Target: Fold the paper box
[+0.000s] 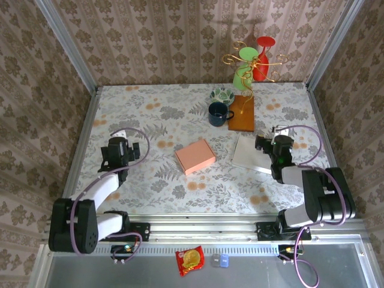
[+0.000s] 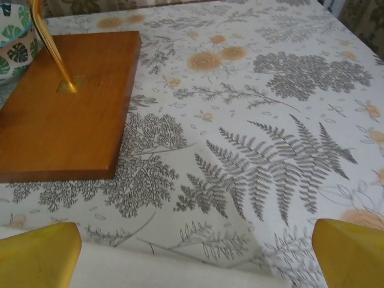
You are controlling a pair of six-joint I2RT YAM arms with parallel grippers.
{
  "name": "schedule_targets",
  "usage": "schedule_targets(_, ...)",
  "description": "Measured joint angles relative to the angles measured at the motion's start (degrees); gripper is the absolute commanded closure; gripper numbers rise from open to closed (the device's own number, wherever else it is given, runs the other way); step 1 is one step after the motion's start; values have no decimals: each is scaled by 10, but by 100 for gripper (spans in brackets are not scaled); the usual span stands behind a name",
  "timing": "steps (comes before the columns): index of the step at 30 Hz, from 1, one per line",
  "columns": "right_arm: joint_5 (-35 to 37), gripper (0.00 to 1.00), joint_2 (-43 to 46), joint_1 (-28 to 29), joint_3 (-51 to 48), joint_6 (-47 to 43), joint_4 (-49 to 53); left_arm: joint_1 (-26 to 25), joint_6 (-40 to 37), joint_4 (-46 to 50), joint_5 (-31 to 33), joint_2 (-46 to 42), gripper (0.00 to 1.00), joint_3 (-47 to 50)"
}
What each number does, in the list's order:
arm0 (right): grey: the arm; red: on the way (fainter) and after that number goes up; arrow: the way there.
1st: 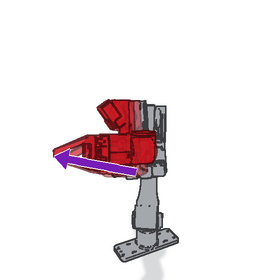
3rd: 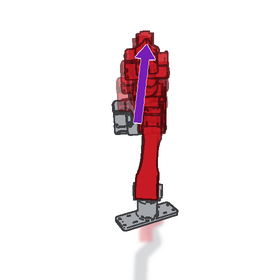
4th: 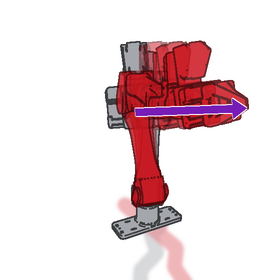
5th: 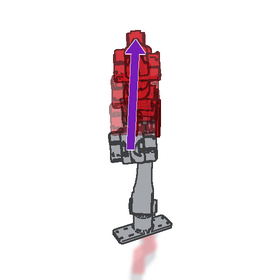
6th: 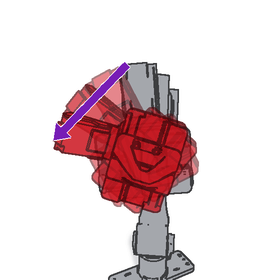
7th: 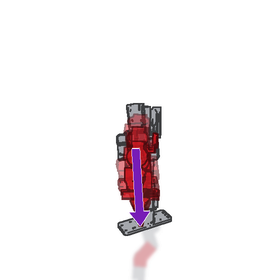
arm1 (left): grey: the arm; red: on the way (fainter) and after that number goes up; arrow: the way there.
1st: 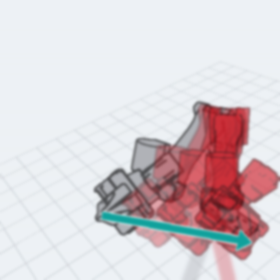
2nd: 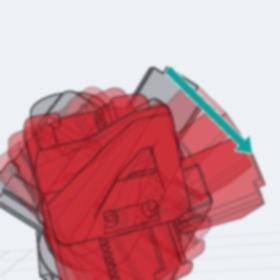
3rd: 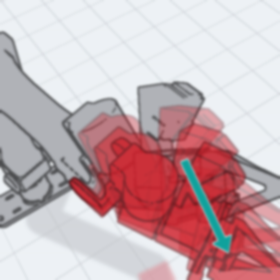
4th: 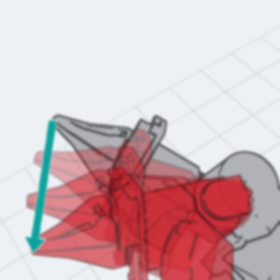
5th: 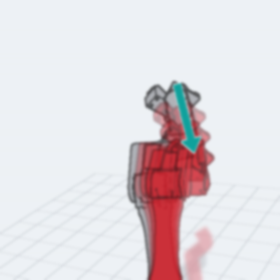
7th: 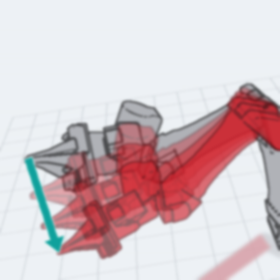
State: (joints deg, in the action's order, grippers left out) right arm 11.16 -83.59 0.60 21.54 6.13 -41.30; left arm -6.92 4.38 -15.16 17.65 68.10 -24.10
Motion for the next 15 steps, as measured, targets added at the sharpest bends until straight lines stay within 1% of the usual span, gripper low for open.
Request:
schedule_targets(3, -6, 0, -30, 0, -2, 0, -45, 15, -3, -47, -21, 38, 0, 7)
schedule_targets(9, -8, 0, -34, 0, -5, 0, -91, 29, -21, -152, -63, 89, 0, 7)
schedule_targets(13, -2, 0, -34, 4, -5, 0, -98, 36, -40, -203, -79, 117, 0, 7)
schedule_targets(15, 2, 0, -34, 5, -5, 0, -98, 37, -47, -263, -81, 140, 0, 16)
